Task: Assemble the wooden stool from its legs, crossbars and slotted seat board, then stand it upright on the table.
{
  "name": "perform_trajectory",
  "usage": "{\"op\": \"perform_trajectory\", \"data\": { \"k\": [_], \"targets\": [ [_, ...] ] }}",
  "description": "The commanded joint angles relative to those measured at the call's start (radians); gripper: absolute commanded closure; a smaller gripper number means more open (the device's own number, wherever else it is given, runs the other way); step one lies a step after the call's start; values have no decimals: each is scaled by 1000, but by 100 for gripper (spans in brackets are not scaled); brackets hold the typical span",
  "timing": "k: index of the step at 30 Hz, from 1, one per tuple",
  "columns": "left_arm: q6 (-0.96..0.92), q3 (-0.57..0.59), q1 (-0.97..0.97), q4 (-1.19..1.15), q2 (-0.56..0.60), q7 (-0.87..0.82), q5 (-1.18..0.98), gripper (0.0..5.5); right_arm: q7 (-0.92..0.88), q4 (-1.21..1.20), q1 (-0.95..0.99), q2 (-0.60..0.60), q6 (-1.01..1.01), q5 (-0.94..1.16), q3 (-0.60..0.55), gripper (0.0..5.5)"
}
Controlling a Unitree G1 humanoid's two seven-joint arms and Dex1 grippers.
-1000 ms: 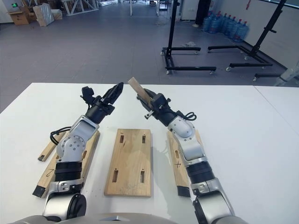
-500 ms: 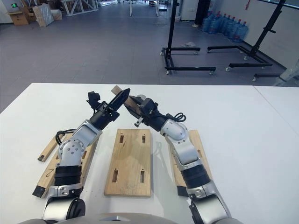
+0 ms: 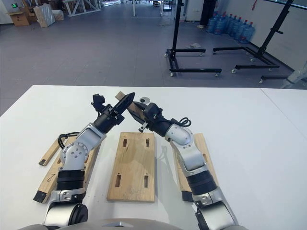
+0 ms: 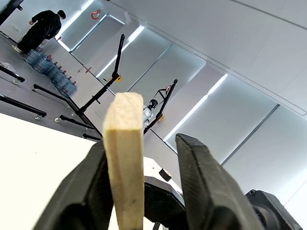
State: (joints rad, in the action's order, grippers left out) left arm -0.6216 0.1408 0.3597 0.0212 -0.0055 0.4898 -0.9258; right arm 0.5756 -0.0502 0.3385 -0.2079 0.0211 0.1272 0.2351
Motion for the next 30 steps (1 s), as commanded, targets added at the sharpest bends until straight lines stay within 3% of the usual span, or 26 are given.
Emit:
{"op": "perform_trajectory", "data": {
  "k": [1, 7, 20, 28, 30],
  "targets": [
    [13, 4, 13, -27, 5, -11, 31, 418, 11, -11, -6, -4, 19, 11, -5, 421],
    [30, 11, 17, -30, -4, -7, 41, 511, 18, -10, -8, -13, 28, 14, -9, 421],
    [62, 28, 5, -14, -37, 11, 44, 511, 18, 3, -3, -18, 26, 15, -16, 421],
    [102, 40, 23, -45, -29, -7, 77, 511, -7, -26, -18, -17, 47, 29, -52, 239],
    [190, 69, 44, -86, 8, -63, 169, 511, -8, -75, -23, -30, 89, 73, -93, 236]
  ]
}}
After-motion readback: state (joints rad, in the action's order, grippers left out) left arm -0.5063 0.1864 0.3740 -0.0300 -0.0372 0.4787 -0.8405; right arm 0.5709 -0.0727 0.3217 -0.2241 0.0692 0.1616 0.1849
